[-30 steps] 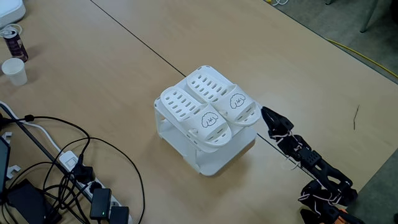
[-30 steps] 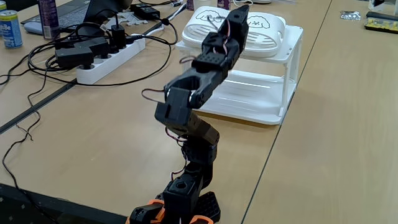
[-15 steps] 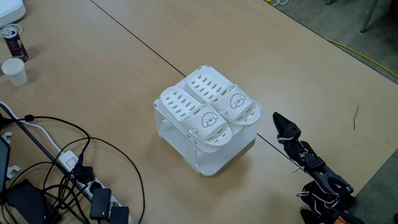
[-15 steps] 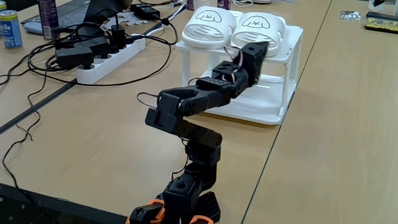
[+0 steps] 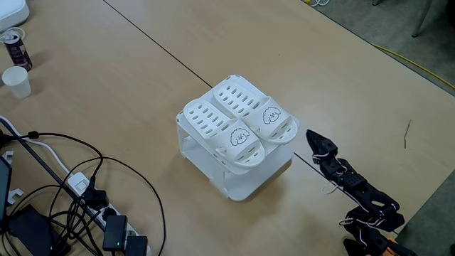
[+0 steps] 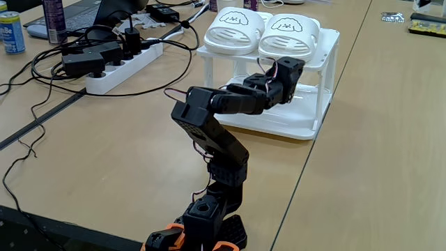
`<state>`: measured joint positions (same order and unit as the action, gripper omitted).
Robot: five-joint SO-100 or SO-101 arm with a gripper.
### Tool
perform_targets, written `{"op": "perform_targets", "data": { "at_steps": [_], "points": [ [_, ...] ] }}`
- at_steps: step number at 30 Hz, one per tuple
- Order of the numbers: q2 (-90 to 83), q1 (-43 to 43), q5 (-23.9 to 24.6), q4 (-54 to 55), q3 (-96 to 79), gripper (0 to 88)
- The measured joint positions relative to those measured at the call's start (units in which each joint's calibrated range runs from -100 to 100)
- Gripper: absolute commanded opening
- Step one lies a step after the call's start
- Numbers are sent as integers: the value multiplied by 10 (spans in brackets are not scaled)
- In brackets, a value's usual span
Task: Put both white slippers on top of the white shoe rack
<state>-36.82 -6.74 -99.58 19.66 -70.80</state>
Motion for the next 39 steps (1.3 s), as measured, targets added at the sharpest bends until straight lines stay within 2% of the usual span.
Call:
{"op": "perform_targets", "data": {
  "at_steps": [26, 39],
  "points": [
    [10, 70, 0, 0, 18, 8],
    [10, 55, 0, 0, 18, 8]
  ]
}}
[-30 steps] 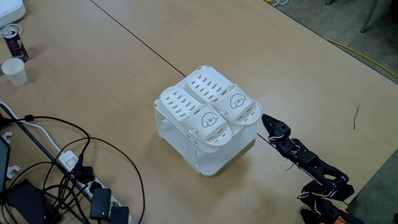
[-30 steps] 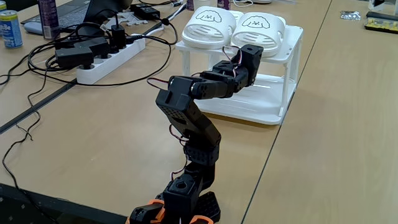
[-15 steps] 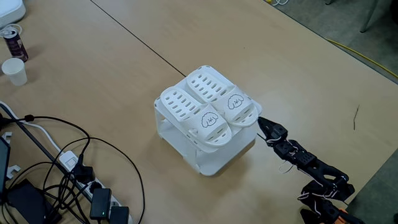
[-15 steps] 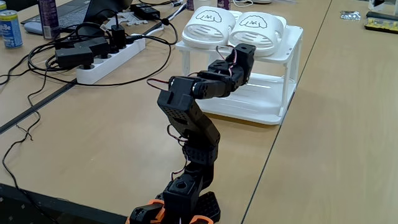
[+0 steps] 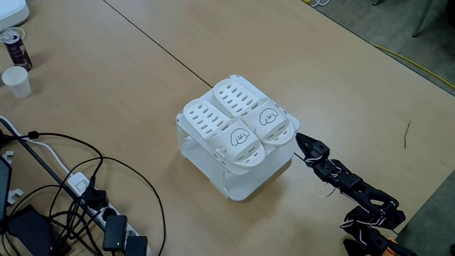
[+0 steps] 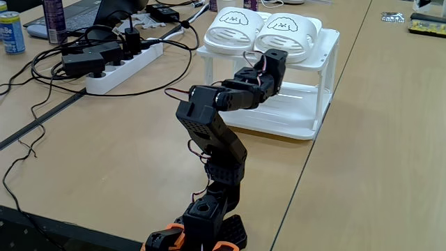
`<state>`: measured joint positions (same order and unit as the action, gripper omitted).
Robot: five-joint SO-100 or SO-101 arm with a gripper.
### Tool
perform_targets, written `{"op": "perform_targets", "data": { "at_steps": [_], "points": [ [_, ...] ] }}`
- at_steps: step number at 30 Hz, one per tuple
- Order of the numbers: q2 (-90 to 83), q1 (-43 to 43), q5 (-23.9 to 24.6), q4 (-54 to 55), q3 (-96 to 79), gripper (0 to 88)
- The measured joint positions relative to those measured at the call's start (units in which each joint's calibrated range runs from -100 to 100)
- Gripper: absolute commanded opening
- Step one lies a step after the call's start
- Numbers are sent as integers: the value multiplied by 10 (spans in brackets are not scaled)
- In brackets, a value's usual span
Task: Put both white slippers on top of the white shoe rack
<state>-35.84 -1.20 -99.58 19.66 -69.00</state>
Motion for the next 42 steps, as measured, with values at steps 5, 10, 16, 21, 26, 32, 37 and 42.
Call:
{"op": "perform_targets", "data": {
  "at_steps": [5, 10, 16, 21, 26, 32, 37, 42],
  "points": [
    [0, 2, 0, 0, 2, 8],
    [-19, 25, 0, 0, 2, 8],
    [-45, 33, 0, -3, 2, 8],
    [-77, 31, 0, -45, 2, 8],
    [-82, 31, 0, -82, 2, 8],
    [-82, 55, 0, -112, 2, 8],
    [-82, 66, 0, -138, 2, 8],
    [-82, 66, 0, -139, 2, 8]
  ]
}}
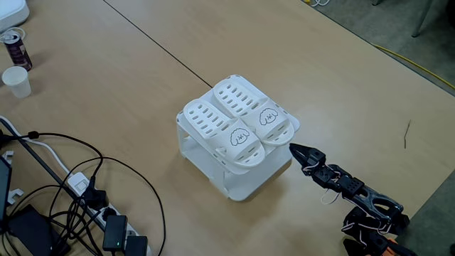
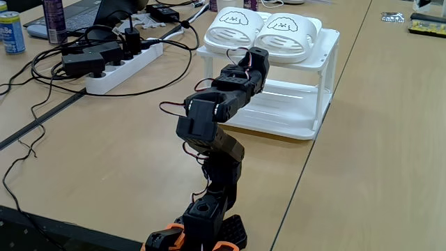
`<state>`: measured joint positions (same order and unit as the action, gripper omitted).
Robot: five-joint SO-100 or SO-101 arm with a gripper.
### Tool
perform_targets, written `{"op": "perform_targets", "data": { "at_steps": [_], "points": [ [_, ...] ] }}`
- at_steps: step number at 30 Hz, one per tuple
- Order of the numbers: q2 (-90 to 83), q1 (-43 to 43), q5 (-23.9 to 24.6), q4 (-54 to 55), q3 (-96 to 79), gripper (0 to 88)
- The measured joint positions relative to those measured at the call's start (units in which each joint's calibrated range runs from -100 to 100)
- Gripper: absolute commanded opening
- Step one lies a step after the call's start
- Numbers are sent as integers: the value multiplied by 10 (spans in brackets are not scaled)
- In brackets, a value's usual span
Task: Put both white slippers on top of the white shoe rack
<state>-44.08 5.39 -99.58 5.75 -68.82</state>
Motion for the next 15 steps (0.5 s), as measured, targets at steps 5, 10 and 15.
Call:
{"op": "perform_targets", "data": {
  "at_steps": [5, 10, 15],
  "points": [
    [0, 0, 0, 0, 0, 8],
    [28, -2, 0, 0, 6, 8],
    [80, -5, 0, 0, 63, 8]
  ]
}}
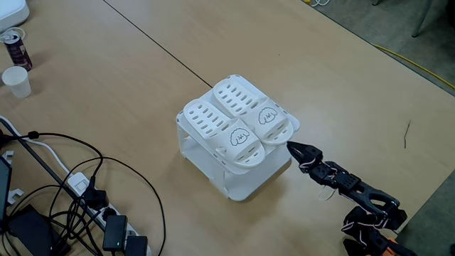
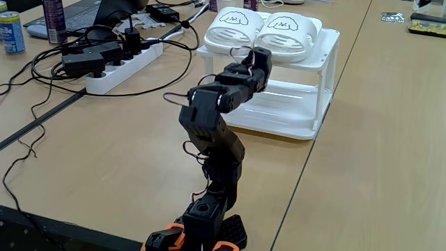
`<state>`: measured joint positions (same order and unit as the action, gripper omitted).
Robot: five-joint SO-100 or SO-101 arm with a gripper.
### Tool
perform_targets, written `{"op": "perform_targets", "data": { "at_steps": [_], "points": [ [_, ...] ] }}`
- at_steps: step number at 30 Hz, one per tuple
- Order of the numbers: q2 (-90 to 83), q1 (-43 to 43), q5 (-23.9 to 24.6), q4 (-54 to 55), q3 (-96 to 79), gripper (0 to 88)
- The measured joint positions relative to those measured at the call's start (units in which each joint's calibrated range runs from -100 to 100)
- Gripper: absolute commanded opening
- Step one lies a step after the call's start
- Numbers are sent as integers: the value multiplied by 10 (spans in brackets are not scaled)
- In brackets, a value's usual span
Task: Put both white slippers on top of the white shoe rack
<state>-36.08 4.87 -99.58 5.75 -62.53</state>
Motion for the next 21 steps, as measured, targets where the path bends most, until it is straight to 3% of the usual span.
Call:
{"op": "perform_targets", "data": {
  "at_steps": [12, 21],
  "points": [
    [26, 1, 0, 0, 44, 8],
    [-137, 1, 0, 0, -84, 8]
  ]
}}
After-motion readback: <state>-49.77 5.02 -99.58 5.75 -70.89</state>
